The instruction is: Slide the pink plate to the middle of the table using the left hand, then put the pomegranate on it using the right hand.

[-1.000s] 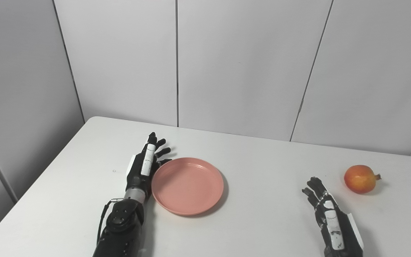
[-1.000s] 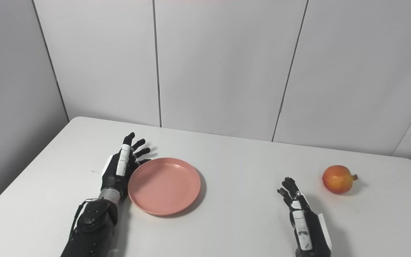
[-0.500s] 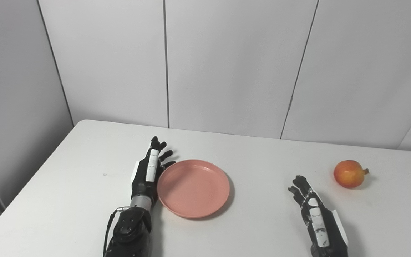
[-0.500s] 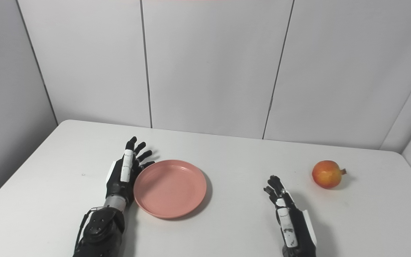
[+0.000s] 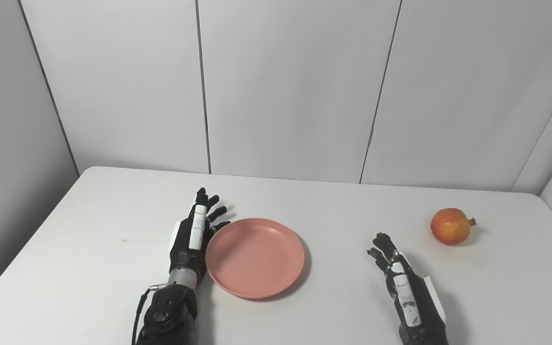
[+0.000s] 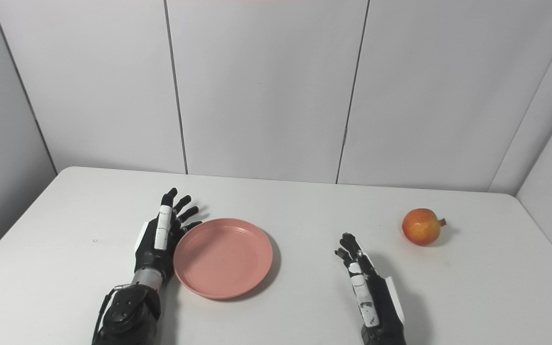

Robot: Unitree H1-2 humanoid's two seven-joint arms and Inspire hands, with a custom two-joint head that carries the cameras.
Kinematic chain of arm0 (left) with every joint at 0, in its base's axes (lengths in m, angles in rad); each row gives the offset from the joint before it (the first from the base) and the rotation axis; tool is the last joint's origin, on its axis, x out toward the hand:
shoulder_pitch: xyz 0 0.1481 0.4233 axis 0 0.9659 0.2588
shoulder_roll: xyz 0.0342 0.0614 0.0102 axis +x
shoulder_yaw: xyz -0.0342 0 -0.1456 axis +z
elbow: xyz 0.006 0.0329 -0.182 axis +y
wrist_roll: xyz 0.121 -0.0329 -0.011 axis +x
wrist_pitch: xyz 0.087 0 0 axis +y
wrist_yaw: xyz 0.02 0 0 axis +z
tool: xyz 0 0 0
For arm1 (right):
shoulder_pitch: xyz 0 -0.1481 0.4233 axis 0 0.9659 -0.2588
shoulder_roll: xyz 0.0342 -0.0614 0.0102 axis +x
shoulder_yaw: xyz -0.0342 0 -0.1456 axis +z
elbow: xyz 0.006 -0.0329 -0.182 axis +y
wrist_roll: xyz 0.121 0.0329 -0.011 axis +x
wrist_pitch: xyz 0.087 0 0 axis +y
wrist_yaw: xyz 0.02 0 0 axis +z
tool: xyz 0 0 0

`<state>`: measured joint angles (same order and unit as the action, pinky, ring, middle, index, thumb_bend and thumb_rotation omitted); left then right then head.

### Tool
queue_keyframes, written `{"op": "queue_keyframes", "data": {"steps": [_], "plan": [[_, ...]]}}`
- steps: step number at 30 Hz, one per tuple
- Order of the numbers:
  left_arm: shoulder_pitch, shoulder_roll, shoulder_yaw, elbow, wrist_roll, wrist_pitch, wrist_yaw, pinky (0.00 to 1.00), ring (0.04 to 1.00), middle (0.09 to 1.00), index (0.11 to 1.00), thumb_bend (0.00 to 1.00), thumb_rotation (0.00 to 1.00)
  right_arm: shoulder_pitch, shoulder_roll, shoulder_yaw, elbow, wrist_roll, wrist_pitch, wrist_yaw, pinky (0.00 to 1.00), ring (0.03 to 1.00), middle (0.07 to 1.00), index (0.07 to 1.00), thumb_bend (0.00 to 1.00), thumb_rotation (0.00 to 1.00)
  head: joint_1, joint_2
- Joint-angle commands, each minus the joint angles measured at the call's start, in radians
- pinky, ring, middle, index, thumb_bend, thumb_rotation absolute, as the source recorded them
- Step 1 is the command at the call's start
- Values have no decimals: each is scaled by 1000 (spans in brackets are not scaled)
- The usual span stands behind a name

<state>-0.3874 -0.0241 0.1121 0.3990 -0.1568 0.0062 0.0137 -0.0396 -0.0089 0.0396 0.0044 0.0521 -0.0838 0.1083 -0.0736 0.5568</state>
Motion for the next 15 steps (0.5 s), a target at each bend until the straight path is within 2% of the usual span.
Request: {"op": "queue_keyframes", "data": {"steps": [1,8,15], "plan": [[13,-17,-10,8,-5,6,-8,684,847,918,975,835,899,26,17,11,25,1,8,-5,979,912,929,903,835,947,-11,2],[21,-43,-9,-14,-5,-3,1,650,826,917,972,845,861,25,25,17,25,-10,7,-12,966,911,928,901,825,941,-29,8],[30,-60,-23,-28,1,-3,-12,666,827,918,967,839,863,26,35,23,9,-20,19,-19,966,907,925,902,824,943,-50,17]]}}
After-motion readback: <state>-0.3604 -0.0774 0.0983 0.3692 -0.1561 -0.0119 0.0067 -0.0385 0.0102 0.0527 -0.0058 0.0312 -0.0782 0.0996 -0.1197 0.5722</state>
